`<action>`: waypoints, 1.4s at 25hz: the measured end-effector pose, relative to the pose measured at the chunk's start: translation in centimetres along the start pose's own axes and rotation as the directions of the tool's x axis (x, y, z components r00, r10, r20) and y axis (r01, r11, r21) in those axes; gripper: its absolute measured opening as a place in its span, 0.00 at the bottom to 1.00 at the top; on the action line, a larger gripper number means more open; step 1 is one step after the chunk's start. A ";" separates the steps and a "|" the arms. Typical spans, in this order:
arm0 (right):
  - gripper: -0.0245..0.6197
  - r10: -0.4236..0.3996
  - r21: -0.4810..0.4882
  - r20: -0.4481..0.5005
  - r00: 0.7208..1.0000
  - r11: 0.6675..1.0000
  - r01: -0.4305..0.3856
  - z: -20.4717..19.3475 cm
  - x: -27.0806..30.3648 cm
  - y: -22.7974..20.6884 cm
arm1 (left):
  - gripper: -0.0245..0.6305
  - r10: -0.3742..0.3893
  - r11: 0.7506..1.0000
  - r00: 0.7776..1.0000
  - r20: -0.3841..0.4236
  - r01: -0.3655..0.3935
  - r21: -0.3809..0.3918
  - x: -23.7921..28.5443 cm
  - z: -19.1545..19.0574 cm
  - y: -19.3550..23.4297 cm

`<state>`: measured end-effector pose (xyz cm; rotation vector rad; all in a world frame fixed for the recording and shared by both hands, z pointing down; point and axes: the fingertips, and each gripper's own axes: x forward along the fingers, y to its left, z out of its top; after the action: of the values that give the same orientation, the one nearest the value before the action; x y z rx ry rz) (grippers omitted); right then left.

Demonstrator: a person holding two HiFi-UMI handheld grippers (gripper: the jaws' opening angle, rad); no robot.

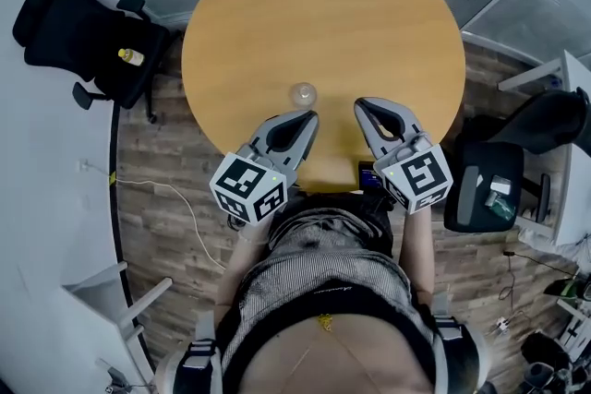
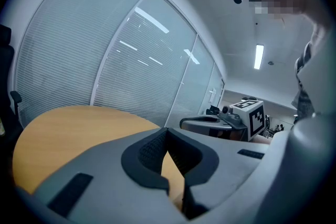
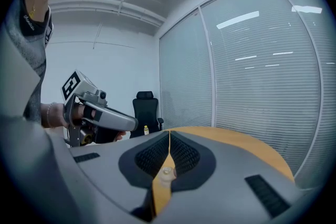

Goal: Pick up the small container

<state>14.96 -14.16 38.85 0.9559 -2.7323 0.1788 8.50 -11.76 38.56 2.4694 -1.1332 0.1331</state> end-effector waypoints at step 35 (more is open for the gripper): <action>0.07 -0.147 0.016 -0.029 0.989 0.989 0.148 1.3 5.9 2.3 | 0.04 -0.174 0.984 0.982 -0.080 0.176 0.021 -2.2 1.2 6.9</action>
<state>8.82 -16.18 39.12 1.1464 -2.6256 0.1883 1.79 -14.67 39.21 2.5510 -0.8837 0.1923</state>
